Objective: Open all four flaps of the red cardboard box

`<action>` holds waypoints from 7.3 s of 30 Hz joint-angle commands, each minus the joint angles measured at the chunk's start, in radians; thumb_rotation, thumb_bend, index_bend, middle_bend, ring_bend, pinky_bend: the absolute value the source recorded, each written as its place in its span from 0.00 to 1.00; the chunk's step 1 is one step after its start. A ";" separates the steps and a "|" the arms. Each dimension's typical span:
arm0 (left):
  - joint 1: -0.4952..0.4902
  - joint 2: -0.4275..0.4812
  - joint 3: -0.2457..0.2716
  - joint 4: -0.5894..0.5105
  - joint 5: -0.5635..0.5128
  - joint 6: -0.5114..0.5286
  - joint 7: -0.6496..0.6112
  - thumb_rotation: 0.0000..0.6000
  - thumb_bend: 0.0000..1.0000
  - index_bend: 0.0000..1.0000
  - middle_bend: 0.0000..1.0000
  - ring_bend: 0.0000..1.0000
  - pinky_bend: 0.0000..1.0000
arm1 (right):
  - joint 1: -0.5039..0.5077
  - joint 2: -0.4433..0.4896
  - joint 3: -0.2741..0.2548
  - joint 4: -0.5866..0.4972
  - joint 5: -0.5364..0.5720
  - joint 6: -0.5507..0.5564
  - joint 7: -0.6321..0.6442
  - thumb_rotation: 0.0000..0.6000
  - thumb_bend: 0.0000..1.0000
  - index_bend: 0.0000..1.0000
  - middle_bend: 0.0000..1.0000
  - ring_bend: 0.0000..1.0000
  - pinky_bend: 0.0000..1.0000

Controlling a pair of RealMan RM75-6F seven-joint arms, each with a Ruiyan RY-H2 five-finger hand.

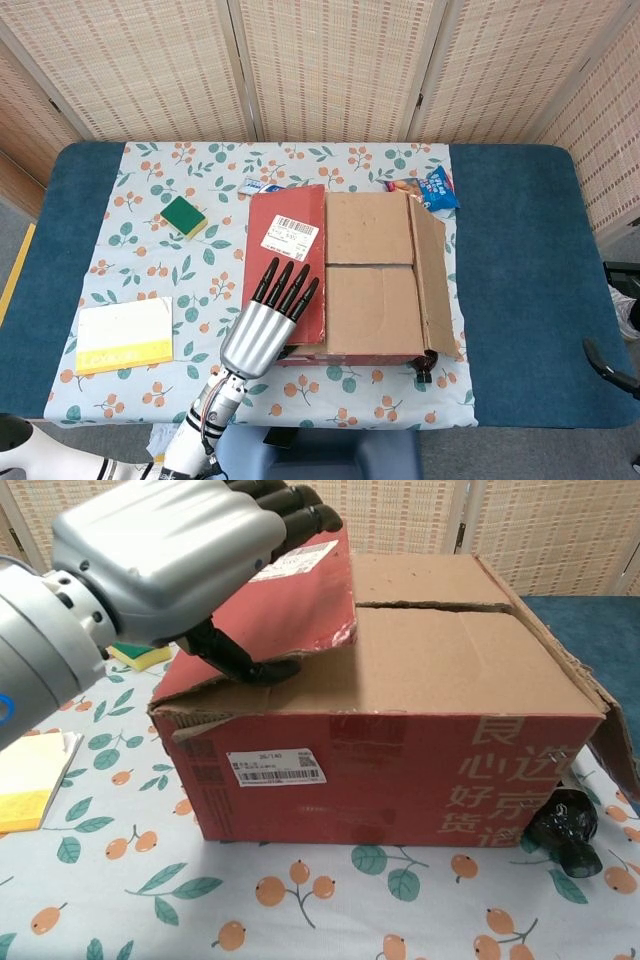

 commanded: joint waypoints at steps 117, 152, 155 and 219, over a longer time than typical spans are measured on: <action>0.722 0.484 0.038 0.404 0.281 0.243 -1.265 1.00 0.34 0.00 0.04 0.00 0.03 | 0.757 -0.502 0.198 0.047 0.444 -0.737 -0.896 1.00 0.37 0.00 0.00 0.00 0.00; 0.723 0.554 -0.042 0.426 0.119 0.117 -1.485 1.00 0.34 0.00 0.01 0.00 0.01 | 1.050 -0.582 0.477 0.461 0.624 -0.814 -0.695 1.00 0.37 0.00 0.00 0.00 0.00; 0.721 0.556 -0.045 0.427 0.111 0.107 -1.484 1.00 0.34 0.00 0.01 0.00 0.01 | 1.050 -0.572 0.475 0.479 0.624 -0.810 -0.679 1.00 0.37 0.00 0.00 0.00 0.00; 0.682 0.493 -0.068 0.451 0.083 0.062 -1.318 1.00 0.35 0.00 0.00 0.00 0.00 | 0.660 0.043 0.410 -0.171 0.242 -1.516 0.731 1.00 0.37 0.00 0.00 0.14 0.20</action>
